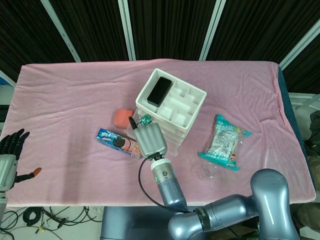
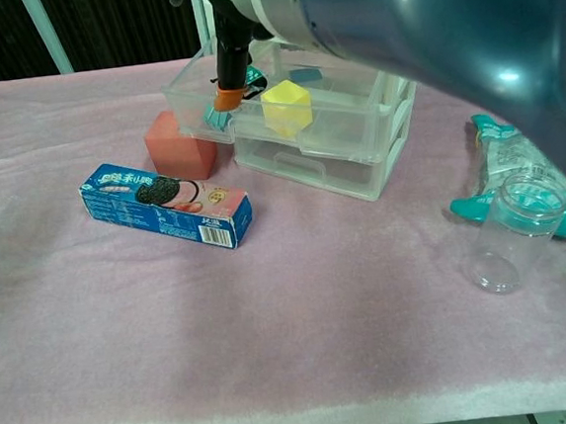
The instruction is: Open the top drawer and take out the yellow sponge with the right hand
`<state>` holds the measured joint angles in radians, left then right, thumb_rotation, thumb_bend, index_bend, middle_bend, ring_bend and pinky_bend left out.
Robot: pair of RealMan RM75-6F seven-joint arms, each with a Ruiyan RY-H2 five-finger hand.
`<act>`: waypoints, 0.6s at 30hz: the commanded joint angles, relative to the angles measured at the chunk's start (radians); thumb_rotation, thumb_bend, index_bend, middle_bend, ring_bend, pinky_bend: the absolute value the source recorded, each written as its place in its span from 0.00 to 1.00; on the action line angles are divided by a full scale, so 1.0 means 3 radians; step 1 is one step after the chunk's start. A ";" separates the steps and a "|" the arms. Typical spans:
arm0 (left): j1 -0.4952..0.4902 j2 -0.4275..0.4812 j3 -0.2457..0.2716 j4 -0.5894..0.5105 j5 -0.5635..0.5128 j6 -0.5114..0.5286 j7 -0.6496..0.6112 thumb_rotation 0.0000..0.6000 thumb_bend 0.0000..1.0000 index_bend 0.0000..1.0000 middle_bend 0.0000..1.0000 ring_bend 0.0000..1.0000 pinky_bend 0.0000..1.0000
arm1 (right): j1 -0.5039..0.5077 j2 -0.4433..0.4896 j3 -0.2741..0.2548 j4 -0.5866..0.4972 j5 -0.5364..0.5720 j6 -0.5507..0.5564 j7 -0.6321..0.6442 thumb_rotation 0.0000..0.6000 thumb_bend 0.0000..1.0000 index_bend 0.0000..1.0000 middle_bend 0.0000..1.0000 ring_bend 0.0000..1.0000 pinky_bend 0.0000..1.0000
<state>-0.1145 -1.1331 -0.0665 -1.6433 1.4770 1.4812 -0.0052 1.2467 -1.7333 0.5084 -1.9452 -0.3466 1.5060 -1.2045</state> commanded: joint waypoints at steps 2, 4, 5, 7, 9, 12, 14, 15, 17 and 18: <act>-0.0002 -0.0002 -0.0004 0.0001 0.0000 0.0002 -0.0005 1.00 0.00 0.00 0.00 0.00 0.00 | -0.0001 0.0241 -0.0090 -0.0046 -0.0022 -0.0174 -0.0140 1.00 0.07 0.14 0.80 0.88 0.81; -0.0001 -0.0004 -0.0004 0.0005 0.0003 0.0006 -0.0005 1.00 0.00 0.00 0.00 0.00 0.00 | -0.0007 0.0329 -0.0110 -0.0047 -0.0044 -0.0248 -0.0145 1.00 0.07 0.15 0.80 0.88 0.81; -0.0001 -0.0006 -0.0004 0.0007 0.0003 0.0007 -0.0005 1.00 0.00 0.00 0.00 0.00 0.00 | -0.0012 0.0382 -0.0120 -0.0048 -0.0052 -0.0296 -0.0137 1.00 0.07 0.16 0.80 0.88 0.81; -0.0002 -0.0007 -0.0005 0.0008 0.0006 0.0009 -0.0004 1.00 0.00 0.00 0.00 0.00 0.00 | -0.0010 0.0445 -0.0133 -0.0052 -0.0041 -0.0342 -0.0146 1.00 0.07 0.19 0.80 0.88 0.81; -0.0002 -0.0008 -0.0005 0.0010 0.0006 0.0010 0.0001 1.00 0.00 0.00 0.00 0.00 0.00 | -0.0001 0.0502 -0.0151 -0.0064 -0.0026 -0.0389 -0.0162 1.00 0.07 0.23 0.80 0.88 0.81; 0.0000 -0.0006 -0.0006 0.0010 0.0001 0.0010 0.0003 1.00 0.00 0.00 0.00 0.00 0.00 | 0.0022 0.0596 -0.0202 -0.0070 -0.0031 -0.0489 -0.0206 1.00 0.07 0.26 0.80 0.88 0.81; 0.0001 -0.0007 -0.0006 0.0010 0.0002 0.0014 0.0006 1.00 0.00 0.00 0.00 0.00 0.00 | 0.0039 0.0671 -0.0258 -0.0057 -0.0046 -0.0591 -0.0245 1.00 0.07 0.26 0.80 0.88 0.81; 0.0002 -0.0007 -0.0006 0.0011 0.0004 0.0017 0.0008 1.00 0.00 0.00 0.00 0.00 0.00 | 0.0049 0.0712 -0.0291 -0.0048 -0.0053 -0.0647 -0.0270 1.00 0.07 0.26 0.80 0.88 0.81; 0.0004 -0.0006 -0.0006 0.0012 0.0008 0.0025 0.0009 1.00 0.00 0.00 0.00 0.00 0.00 | 0.0064 0.0789 -0.0357 -0.0035 -0.0049 -0.0752 -0.0312 1.00 0.06 0.26 0.80 0.88 0.81; 0.0005 -0.0006 -0.0007 0.0011 0.0008 0.0027 0.0007 1.00 0.00 0.00 0.00 0.00 0.00 | 0.0070 0.0838 -0.0392 -0.0035 -0.0027 -0.0821 -0.0320 1.00 0.06 0.26 0.80 0.88 0.81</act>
<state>-0.1131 -1.1349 -0.0686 -1.6400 1.4795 1.4891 -0.0031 1.2616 -1.5067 0.4114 -1.9590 -0.3590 1.2895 -1.2888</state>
